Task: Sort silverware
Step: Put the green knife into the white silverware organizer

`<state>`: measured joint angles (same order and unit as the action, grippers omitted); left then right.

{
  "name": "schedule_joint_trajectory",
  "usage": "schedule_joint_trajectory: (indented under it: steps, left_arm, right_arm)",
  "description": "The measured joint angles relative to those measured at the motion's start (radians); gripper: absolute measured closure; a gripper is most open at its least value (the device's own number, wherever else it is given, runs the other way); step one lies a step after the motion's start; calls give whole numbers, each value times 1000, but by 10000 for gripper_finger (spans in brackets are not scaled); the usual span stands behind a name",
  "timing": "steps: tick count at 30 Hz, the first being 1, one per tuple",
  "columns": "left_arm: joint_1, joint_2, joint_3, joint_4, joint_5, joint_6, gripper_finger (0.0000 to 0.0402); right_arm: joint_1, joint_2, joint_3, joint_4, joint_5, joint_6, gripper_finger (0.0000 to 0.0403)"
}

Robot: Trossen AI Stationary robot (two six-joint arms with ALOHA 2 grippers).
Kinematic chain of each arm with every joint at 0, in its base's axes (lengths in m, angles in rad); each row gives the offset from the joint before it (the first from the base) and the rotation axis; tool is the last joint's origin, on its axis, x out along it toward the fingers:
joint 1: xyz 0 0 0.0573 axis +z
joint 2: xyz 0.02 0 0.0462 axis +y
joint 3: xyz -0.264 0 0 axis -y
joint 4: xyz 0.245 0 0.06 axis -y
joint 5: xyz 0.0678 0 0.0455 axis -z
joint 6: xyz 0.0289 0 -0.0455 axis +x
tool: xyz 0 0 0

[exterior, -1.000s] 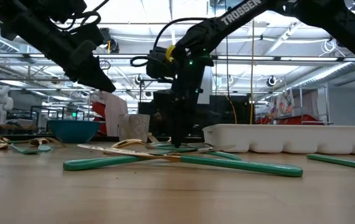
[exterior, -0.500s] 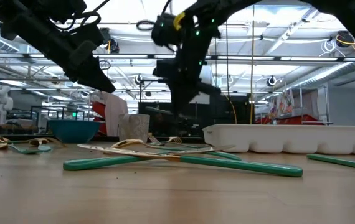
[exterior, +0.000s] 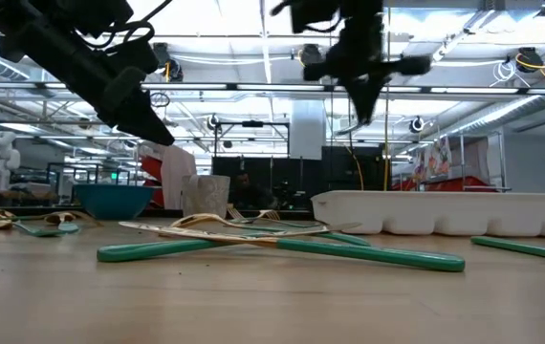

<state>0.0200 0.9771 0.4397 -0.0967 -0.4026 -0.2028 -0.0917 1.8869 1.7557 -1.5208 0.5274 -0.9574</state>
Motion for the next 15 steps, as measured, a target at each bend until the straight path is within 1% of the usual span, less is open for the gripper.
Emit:
schedule_joint_trajectory:
  steps: [3,7,9,12,15]
  left_arm:
    - [0,0,0,-1,0,0,287]
    - [-1,0,0,-5,5,-1,287]
    - [-1,0,0,-11,10,-1,287]
    - [-1,0,0,-20,12,-1,287]
    - [-1,0,0,-18,12,-1,287]
  right_arm:
    - [23,-33,-2,-49,0,-3,402]
    - [49,-90,-64,-48,-10,4,402]
    - [54,-121,-123,-49,-33,25,402]
    - [53,-183,-234,-38,-134,70,402]
    - [45,-262,-361,10,-139,67,402]
